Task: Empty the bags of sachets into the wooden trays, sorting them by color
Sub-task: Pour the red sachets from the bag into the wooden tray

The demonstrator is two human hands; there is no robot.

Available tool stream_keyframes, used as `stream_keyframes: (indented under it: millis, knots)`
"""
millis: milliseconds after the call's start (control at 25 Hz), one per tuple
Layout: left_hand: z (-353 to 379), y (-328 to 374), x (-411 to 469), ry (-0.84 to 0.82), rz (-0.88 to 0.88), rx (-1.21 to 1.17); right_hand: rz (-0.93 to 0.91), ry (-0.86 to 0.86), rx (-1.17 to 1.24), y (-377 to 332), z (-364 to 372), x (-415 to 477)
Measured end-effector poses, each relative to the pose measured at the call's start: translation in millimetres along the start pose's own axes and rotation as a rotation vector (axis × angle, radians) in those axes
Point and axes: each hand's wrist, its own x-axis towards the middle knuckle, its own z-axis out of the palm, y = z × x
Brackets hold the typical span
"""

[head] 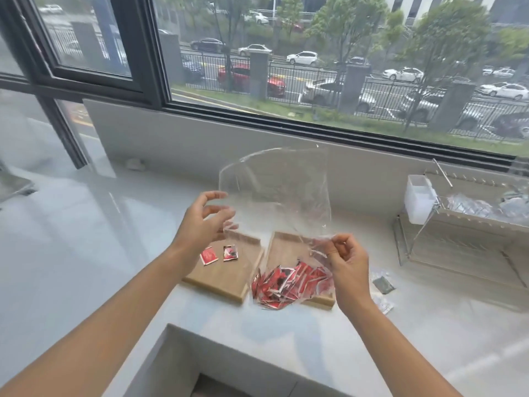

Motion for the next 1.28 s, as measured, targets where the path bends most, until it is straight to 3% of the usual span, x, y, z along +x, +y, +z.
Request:
stream_keyframes:
  millis: [200, 440, 600, 760, 840, 960, 1120, 1280]
  knots:
    - [-32, 29, 0, -0.069, -0.093, 0.205, -0.005, -0.089, 0.013, 7, 17, 0]
    - [-37, 61, 32, -0.098, 0.021, 0.426, -0.044, -0.139, -0.049, 16, 16, 11]
    - [-28, 72, 47, -0.283, 0.141, 0.610, -0.015, -0.114, -0.061, 27, 10, 21]
    - [-9, 63, 56, -0.392, 0.108, 0.731, 0.009, -0.094, -0.084, 36, 0, 35]
    - [2, 54, 62, -0.327, 0.131, 0.828, -0.001, -0.090, -0.092, 37, -4, 41]
    - [18, 44, 69, -0.095, 0.199, 0.857, -0.045, -0.130, -0.117, 36, -10, 46]
    - [45, 44, 79, 0.078, 0.340, 0.778, -0.106, -0.324, -0.246, 38, -25, 47]
    - [70, 46, 87, 0.107, 0.470, 0.807, -0.006, -0.558, -0.359, 52, -42, 45]
